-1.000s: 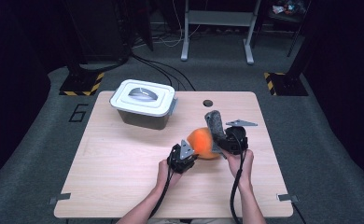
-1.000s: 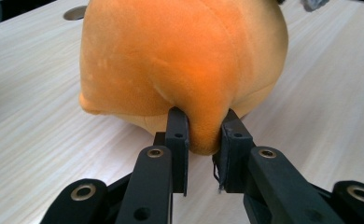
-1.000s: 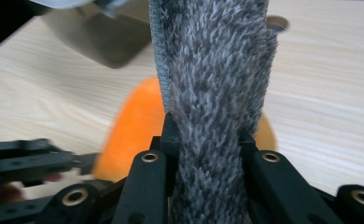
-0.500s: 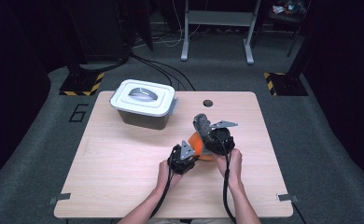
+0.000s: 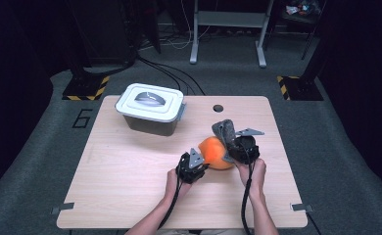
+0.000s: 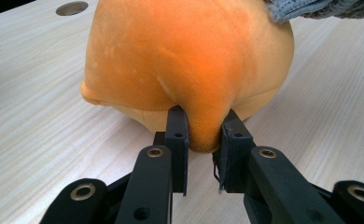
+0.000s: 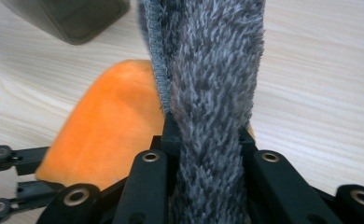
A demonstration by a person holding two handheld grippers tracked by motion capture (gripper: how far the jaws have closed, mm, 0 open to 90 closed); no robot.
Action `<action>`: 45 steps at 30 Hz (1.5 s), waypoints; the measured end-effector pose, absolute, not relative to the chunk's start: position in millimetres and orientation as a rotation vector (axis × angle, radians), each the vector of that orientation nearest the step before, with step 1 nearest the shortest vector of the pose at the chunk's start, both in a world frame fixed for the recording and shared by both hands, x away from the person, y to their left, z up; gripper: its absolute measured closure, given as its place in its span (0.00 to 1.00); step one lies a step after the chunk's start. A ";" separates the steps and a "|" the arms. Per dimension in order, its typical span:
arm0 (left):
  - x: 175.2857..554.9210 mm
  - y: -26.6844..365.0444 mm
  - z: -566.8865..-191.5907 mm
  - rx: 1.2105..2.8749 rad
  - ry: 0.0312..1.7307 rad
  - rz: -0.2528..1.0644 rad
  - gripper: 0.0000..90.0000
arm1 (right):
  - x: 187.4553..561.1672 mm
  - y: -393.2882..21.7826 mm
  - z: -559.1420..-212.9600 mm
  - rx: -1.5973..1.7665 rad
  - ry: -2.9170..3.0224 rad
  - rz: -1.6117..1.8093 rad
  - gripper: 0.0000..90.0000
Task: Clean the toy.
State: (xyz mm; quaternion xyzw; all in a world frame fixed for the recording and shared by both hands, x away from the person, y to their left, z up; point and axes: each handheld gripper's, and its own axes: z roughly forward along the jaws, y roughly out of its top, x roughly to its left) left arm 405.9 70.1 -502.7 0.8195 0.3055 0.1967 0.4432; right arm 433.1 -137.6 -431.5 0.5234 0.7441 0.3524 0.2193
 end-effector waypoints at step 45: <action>408.0 72.7 -500.5 2.023 0.772 0.474 0.85 | 425.6 -146.5 -413.3 1.500 2.098 1.156 0.82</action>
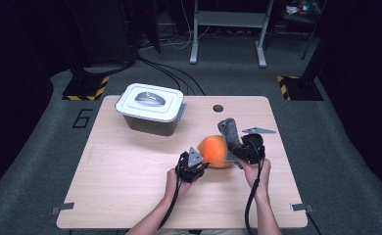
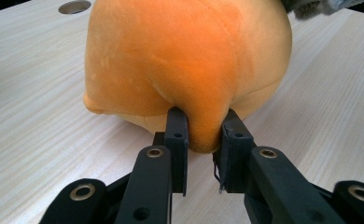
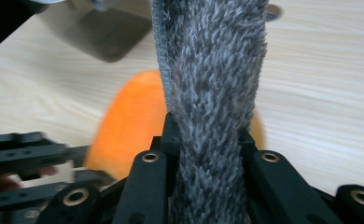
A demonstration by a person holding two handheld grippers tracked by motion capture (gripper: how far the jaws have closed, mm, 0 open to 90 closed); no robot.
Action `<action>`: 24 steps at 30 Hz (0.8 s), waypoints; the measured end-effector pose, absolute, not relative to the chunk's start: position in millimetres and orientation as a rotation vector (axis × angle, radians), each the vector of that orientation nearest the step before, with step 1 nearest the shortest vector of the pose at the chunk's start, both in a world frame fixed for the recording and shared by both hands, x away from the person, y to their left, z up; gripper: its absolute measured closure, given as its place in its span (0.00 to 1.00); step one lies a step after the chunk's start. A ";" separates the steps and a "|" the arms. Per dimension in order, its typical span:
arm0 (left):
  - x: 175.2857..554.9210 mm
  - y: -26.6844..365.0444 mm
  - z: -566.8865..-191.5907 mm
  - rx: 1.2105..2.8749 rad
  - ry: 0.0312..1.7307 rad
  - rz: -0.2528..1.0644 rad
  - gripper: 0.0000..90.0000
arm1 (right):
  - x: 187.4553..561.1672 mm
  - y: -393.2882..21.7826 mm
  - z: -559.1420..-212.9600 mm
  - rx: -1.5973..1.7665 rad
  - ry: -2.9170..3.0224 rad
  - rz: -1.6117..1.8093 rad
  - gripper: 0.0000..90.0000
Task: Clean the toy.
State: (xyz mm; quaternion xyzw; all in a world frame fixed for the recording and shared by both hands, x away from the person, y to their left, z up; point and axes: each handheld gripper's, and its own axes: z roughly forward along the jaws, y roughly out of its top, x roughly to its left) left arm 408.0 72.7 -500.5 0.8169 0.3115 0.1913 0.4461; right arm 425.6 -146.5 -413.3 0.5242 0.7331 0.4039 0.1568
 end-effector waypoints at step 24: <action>406.7 70.6 -502.5 2.027 0.768 0.474 0.85 | 432.0 -92.3 -422.5 1.319 2.159 0.849 0.83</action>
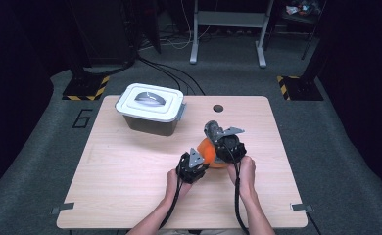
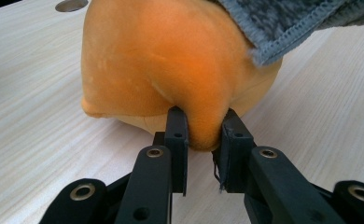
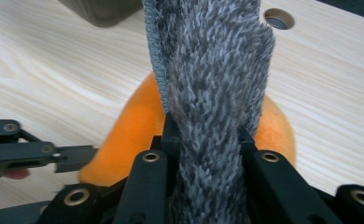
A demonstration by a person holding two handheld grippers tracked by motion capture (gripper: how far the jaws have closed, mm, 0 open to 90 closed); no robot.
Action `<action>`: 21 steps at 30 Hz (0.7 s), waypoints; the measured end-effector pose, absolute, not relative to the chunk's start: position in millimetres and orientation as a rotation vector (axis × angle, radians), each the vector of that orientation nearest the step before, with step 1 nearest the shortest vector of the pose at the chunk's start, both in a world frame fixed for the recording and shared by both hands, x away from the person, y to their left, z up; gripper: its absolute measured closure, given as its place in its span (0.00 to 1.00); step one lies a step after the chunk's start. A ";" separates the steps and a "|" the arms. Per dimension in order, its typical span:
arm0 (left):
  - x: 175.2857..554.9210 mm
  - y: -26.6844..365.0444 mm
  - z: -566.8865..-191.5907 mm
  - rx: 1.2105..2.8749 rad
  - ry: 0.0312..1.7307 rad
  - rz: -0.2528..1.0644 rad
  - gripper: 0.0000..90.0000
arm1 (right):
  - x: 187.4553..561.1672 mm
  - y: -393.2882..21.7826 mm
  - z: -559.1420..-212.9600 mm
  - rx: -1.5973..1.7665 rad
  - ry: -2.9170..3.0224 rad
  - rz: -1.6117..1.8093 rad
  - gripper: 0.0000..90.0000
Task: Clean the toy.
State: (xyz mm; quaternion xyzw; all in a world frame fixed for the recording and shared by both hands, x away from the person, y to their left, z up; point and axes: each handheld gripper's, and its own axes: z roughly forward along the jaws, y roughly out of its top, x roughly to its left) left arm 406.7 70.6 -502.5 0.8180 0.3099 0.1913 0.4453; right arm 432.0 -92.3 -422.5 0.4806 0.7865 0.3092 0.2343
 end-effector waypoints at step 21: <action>407.4 70.0 -503.7 2.022 0.769 0.455 0.85 | 445.8 -160.6 -453.8 1.600 2.011 0.855 0.83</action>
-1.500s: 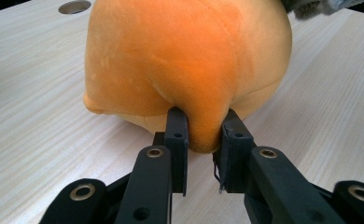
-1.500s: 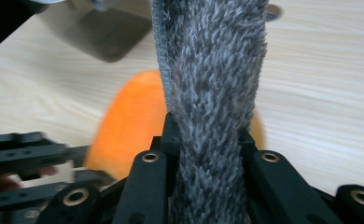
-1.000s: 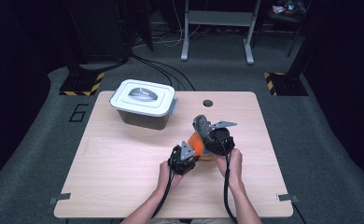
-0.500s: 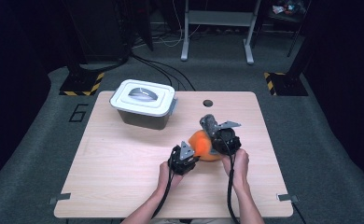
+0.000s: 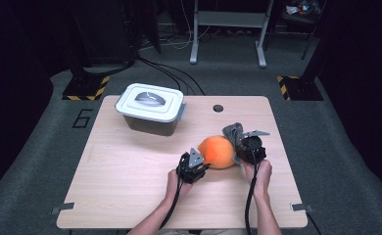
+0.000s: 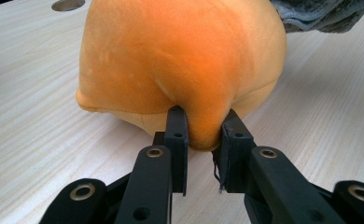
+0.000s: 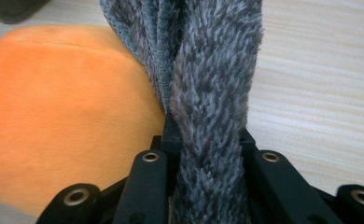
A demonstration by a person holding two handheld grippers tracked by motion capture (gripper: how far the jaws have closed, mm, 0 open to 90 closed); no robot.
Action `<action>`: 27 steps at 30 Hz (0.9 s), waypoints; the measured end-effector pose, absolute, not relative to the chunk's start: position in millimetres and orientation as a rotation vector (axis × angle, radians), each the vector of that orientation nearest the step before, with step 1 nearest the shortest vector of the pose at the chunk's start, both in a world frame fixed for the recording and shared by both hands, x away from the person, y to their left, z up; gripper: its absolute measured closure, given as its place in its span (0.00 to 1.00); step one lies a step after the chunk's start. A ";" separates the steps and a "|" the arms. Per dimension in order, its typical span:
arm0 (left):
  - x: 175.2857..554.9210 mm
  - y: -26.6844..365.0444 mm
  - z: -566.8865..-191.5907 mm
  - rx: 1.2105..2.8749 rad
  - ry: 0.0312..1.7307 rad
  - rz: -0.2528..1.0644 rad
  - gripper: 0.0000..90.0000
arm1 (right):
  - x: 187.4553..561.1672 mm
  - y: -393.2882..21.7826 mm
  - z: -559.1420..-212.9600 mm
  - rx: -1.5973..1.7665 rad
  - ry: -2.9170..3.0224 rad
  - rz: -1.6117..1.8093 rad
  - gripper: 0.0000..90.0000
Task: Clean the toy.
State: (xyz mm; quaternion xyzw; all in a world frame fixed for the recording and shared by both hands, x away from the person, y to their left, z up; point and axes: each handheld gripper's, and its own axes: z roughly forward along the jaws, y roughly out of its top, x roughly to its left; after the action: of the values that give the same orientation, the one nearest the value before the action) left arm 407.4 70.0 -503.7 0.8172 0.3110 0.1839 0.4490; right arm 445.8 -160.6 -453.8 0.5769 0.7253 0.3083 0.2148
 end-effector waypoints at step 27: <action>411.9 75.9 -503.2 2.002 0.782 0.440 0.84 | 430.3 -176.0 -436.3 1.606 2.014 0.972 0.82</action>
State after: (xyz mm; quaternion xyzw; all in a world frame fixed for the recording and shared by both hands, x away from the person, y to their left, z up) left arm 411.9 75.9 -503.2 0.8121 0.3172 0.1783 0.4561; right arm 430.3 -176.0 -436.3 0.5722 0.7178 0.3465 0.1928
